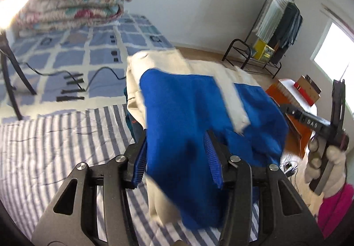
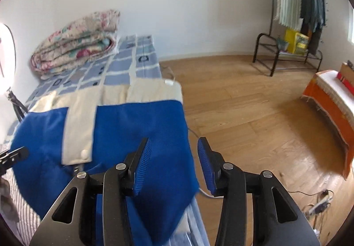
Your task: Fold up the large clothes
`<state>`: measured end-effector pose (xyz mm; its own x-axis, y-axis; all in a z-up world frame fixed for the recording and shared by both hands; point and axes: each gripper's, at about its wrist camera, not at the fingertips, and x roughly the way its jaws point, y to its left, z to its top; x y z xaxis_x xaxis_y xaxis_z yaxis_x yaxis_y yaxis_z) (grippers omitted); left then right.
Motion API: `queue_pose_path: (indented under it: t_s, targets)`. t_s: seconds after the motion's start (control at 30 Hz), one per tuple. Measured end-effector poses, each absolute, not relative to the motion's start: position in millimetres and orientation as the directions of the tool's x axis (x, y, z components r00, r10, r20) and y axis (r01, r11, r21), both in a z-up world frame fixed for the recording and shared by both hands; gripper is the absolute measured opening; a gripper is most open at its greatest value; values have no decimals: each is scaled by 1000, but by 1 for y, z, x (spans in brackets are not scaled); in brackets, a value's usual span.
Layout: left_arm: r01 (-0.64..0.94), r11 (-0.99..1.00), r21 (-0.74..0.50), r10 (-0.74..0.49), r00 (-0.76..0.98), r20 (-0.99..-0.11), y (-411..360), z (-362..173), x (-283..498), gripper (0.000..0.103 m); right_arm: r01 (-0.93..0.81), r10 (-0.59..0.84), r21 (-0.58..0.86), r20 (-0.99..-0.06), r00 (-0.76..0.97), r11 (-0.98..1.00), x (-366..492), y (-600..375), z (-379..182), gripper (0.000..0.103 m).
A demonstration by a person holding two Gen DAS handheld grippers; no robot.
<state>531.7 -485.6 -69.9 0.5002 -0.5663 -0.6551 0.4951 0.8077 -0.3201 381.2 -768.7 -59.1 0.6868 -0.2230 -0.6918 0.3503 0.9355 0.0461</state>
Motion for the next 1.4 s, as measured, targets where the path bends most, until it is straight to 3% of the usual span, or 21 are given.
queue_pose_path:
  t_s: [0.1, 0.37, 0.47, 0.57, 0.67, 0.77, 0.97, 1.1, 1.4]
  targets:
    - [522, 802, -292, -571, 523, -633, -477, -42, 497, 57, 333, -223, 35, -677, 702, 942, 356, -751, -32, 42]
    - [598, 777, -197, -596, 597, -537, -452, 55, 383, 61, 312, -238, 8, -627, 742, 950, 286, -700, 46, 42]
    - [616, 771, -164, -606, 627, -490, -438, 90, 338, 73, 304, -237, 11, -600, 764, 953, 255, -678, 74, 43]
    - [629, 765, -138, -611, 642, -462, -426, 118, 298, 75, 301, -252, -7, -568, 784, 953, 222, -654, 99, 48]
    - [634, 763, -122, -615, 656, -438, -410, 137, 258, 84, 300, -279, -49, -535, 797, 953, 188, -630, 117, 55]
    - [635, 763, -123, -620, 663, -420, -394, 148, 222, 94, 303, -296, -73, -516, 804, 950, 157, -610, 126, 58]
    - [627, 775, -82, -597, 684, -418, -371, 150, 157, 103, 324, -302, -47, -502, 810, 945, 106, -586, 123, 65]
    - [592, 803, -72, -562, 710, -425, -356, 148, 124, 103, 356, -335, -48, -479, 812, 933, 76, -573, 114, 78]
    - [575, 817, -38, -535, 733, -419, -334, 133, 80, 103, 407, -400, -75, -411, 819, 910, 36, -548, 97, 81]
